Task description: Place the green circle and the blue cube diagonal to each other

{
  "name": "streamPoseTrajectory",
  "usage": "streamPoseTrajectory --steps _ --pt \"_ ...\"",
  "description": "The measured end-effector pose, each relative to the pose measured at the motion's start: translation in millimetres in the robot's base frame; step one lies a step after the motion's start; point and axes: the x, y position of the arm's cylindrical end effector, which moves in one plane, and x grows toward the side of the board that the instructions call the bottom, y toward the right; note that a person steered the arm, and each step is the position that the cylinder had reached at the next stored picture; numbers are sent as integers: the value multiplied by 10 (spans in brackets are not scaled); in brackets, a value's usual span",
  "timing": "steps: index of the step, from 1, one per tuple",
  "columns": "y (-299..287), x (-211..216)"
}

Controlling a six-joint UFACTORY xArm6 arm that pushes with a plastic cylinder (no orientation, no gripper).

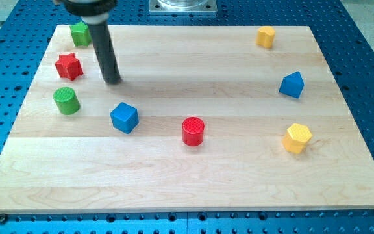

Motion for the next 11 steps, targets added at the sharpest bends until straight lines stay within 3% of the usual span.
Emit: streamPoseTrajectory --steps 1,2,3,5,7,8,9,10,11 --pt "-375 722" --pt "-548 783" --pt "-565 466" --pt "-511 618" --pt "709 147" --pt "943 743" --pt "555 868" --pt "680 748" --pt "558 358"
